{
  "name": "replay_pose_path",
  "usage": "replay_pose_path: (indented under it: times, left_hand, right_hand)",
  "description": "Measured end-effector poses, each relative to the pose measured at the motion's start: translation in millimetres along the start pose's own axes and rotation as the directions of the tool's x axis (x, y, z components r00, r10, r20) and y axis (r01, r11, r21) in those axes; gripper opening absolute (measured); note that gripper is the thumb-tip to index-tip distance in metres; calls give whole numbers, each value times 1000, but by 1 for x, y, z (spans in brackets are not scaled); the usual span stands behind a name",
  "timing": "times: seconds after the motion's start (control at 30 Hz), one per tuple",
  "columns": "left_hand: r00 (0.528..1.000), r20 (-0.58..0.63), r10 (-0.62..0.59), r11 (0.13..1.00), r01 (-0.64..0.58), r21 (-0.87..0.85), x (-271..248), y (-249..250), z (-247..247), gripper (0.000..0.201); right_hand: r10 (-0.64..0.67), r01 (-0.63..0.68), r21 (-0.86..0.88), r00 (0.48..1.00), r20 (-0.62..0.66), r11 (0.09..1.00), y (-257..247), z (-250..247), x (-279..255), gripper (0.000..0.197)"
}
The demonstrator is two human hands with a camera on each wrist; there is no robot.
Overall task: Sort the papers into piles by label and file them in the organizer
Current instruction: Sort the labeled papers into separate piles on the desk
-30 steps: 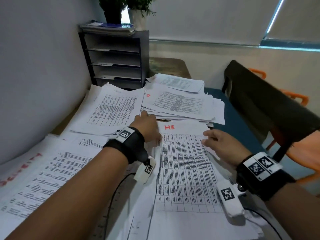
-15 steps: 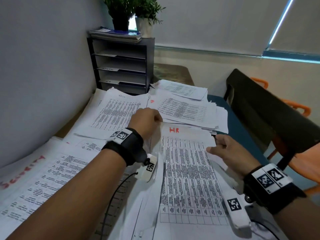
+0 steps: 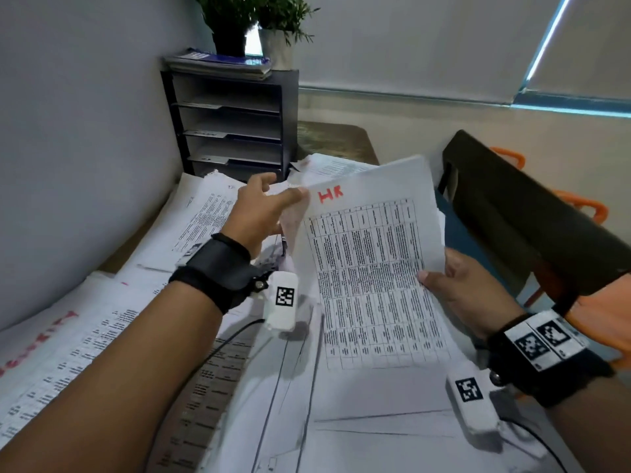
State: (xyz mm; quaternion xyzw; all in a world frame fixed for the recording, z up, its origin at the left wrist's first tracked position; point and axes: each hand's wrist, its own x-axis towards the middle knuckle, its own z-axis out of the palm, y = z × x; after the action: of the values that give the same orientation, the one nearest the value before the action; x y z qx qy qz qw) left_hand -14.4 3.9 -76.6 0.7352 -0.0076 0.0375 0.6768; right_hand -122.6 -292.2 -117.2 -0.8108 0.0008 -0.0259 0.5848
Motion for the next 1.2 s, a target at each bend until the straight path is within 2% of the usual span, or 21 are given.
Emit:
replay_pose_path:
  times: [0.03, 0.1, 0.13, 0.2, 0.3, 0.33, 0.4, 0.43, 0.57, 0.63, 0.67, 0.7, 0.73, 0.8, 0.83, 0.87, 0.93, 1.0, 1.07, 1.13, 1.2]
  left_hand:
    - [993, 107, -48, 998, 43, 45, -3, 2, -5, 56]
    - [927, 347, -139, 982, 83, 170, -8, 3, -11, 37]
    - [900, 398, -177, 973, 100, 208, -11, 3, -13, 26]
    - [917, 342, -205, 973, 153, 173, -11, 1, -13, 18]
    - [968, 144, -207, 978, 208, 8, -5, 2, -13, 17]
    - [972, 101, -210, 975, 216, -48, -3, 2, -14, 18]
    - [979, 44, -200, 967, 205, -150, 0, 2, -14, 14]
    - [980, 19, -200, 959, 199, -202, 0, 2, -14, 11]
    - [976, -34, -213, 897, 182, -402, -4, -1, -1, 12]
    - [976, -9, -216, 868, 188, -460, -7, -3, 10, 10]
    - [977, 14, -213, 870, 196, -451, -8, -6, 15, 8]
    - [980, 45, -196, 895, 198, -400, -9, -7, 19, 7]
    - [982, 88, -166, 936, 185, -299, -9, -11, 20, 8]
    - [979, 187, -84, 996, 81, 22, -8, -18, 17, 24]
    - [972, 230, -54, 978, 5, 210, -7, -22, 15, 34]
    - [964, 264, -37, 914, -74, 399, -6, -26, 14, 46]
    - [947, 318, -40, 692, -203, 692, -3, -36, 14, 47]
    - [938, 342, -63, 508, -265, 819, -1, -45, 18, 42]
    - [929, 356, -99, 419, -285, 862, -1, -50, 20, 45]
    - [928, 359, -101, 411, -290, 864, -2, -50, 19, 46]
    - [933, 351, -78, 449, -281, 848, -2, -50, 17, 47]
  right_hand:
    - [-25, 25, -56, 1000, -8, 998, -2, -2, 1, 29]
    - [-52, 51, -80, 999, -1, 995, -5, -5, 3, 28]
    - [-50, 49, -51, 999, -7, 997, -6, -6, 4, 28]
    - [-17, 19, 16, 996, -82, 1000, -10, -9, 5, 29]
    - [70, -46, 164, 987, -142, 985, -5, -21, 14, 72]
    - [85, -55, 215, 987, -135, 975, -2, -26, 18, 70]
    - [106, -58, 305, 984, -142, 951, -2, -33, 22, 36]
    - [128, -69, 370, 982, -138, 926, -2, -34, 24, 27]
    - [167, -157, 513, 986, 27, 844, -4, -11, 34, 36]
    - [186, -177, 425, 982, 21, 888, 6, 4, 51, 33]
    - [204, -180, 273, 977, -61, 945, 8, 8, 61, 28]
    - [213, -203, 71, 958, -191, 977, 11, 9, 75, 22]
    - [190, -235, -120, 934, -303, 964, 14, 6, 89, 25]
    - [184, -271, -165, 893, -411, 948, 20, -5, 119, 39]
    - [182, -280, -176, 884, -432, 944, 21, -11, 132, 43]
    - [180, -301, -218, 877, -445, 928, 21, -16, 143, 44]
    - [206, -339, -260, 879, -429, 904, 17, -24, 158, 47]
    - [212, -351, -301, 888, -409, 887, 13, -31, 168, 48]
    - [197, -350, -386, 903, -382, 854, 13, -41, 178, 44]
    - [184, -366, -391, 883, -431, 844, 21, -50, 191, 42]
    - [135, -372, -454, 871, -473, 810, 17, -45, 183, 46]
